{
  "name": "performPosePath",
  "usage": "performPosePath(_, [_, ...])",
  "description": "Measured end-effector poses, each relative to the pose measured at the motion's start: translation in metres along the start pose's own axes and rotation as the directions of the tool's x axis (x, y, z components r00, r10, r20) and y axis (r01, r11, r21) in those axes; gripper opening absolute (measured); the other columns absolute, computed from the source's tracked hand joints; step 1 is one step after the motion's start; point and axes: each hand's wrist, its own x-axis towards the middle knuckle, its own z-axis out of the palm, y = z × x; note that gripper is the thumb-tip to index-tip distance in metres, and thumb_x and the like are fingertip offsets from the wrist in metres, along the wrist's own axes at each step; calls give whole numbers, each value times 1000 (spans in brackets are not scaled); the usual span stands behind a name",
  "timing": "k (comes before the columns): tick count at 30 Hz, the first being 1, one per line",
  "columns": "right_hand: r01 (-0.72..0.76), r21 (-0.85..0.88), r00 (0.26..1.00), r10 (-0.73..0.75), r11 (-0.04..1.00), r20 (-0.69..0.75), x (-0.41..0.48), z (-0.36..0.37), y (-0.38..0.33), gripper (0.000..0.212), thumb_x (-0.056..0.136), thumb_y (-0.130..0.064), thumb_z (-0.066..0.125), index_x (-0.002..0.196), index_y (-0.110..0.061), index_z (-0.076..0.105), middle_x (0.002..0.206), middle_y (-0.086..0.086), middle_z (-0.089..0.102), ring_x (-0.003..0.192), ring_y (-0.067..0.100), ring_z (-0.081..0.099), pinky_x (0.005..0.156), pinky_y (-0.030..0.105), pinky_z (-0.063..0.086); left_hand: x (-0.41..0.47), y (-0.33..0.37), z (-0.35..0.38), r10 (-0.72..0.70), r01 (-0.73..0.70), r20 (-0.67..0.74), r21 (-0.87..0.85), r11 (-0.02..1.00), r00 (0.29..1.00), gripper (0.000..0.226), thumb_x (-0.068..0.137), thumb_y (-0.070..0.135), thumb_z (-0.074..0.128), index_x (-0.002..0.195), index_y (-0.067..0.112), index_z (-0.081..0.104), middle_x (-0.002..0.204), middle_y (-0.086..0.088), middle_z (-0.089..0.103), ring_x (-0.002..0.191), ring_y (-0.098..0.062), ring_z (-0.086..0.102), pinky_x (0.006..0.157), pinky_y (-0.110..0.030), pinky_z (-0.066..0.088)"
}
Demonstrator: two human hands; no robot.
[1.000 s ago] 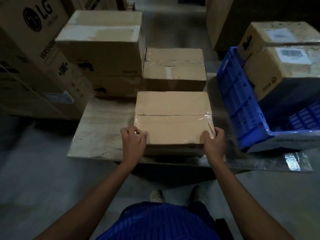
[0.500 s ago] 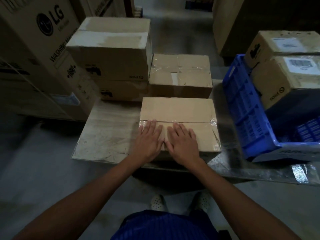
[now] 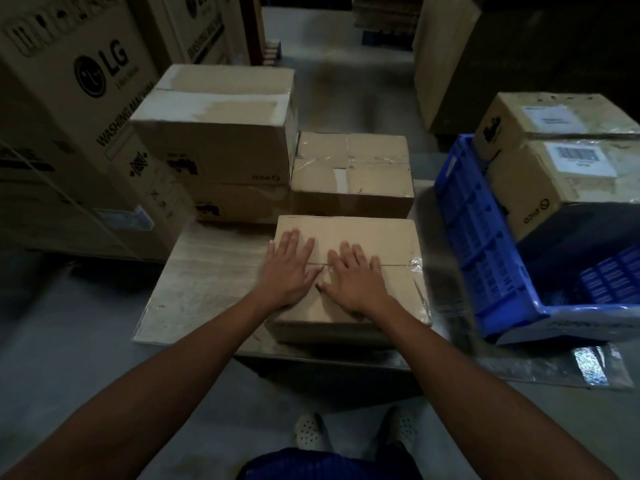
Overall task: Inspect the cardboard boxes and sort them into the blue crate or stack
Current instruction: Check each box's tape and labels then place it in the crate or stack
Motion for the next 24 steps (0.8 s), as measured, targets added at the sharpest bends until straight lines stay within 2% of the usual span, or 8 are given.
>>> performPosePath(2, [-3, 84, 1000, 3, 996, 1, -1, -9, 6, 82, 98, -67, 36, 162, -26, 6, 170, 7, -6, 156, 29, -6, 123, 56, 3, -1, 5, -2, -12, 12, -16, -16, 1000, 1000, 72, 99, 65, 16, 159, 30, -2, 166, -9, -14, 152, -25, -17, 120, -50, -9])
performPosePath(6, [-206, 167, 960, 232, 964, -154, -16, -8, 44, 82, 98, -65, 38, 162, -25, 4, 169, 10, -6, 155, 32, -8, 123, 60, 4, -5, 37, 0, 18, -21, -57, -50, 999, 998, 72, 99, 67, 18, 159, 32, -2, 165, -2, -19, 152, -23, -20, 119, -61, -8])
performPosePath(9, [-211, 88, 969, 220, 973, -111, -26, 3, 72, 84, 96, -74, 26, 160, -28, -2, 168, 8, -15, 154, 31, -15, 121, 64, 3, -3, 49, 8, -1, 1, 1, -11, 1000, 1000, 72, 98, 68, 16, 159, 34, -2, 166, -1, -19, 152, -23, -20, 114, -71, -6])
performPosePath(12, [-218, 145, 965, 235, 965, -114, -23, 1, 73, 87, 93, -74, 36, 160, -29, 3, 168, 9, -12, 155, 32, -12, 121, 62, 5, -4, 44, 6, -17, 17, 1, -15, 1000, 1000, 73, 97, 69, 18, 158, 34, -1, 167, -1, -17, 152, -26, -18, 115, -71, -4])
performPosePath(15, [-382, 421, 841, 499, 823, -211, -31, 5, 72, 92, 86, -67, 61, 155, -25, 19, 166, 14, 12, 153, 37, 13, 116, 58, 27, -13, 36, 2, -249, 243, -33, -121, 962, 968, 76, 96, 70, 29, 158, 33, 5, 167, -8, -13, 152, -39, -9, 114, -71, 4])
performPosePath(18, [-441, 692, 762, 646, 572, -49, -37, -4, 77, 73, 87, -51, 71, 143, -20, 36, 141, 12, 51, 124, 33, 54, 98, 53, 50, -14, 34, -3, -387, 372, -11, -246, 895, 922, 74, 95, 69, 37, 156, 33, 15, 166, -12, -9, 147, -48, 13, 112, -66, 23])
performPosePath(20, [-411, 723, 783, 621, 555, -32, -43, -23, 76, 60, 89, -41, 71, 137, -21, 41, 131, 8, 58, 113, 29, 60, 93, 50, 52, -11, 36, -6, -394, 369, -22, -304, 878, 919, 72, 95, 68, 38, 155, 34, 19, 166, -10, -5, 143, -46, 21, 111, -62, 28])
performPosePath(24, [-319, 668, 824, 545, 672, -156, -67, -83, 67, 60, 92, -25, 68, 145, -24, 39, 123, 2, 57, 112, 25, 59, 91, 43, 51, -3, 37, -8, -395, 349, 4, -477, 806, 919, 68, 96, 70, 31, 155, 38, 15, 166, -4, 1, 143, -44, 20, 113, -61, 27])
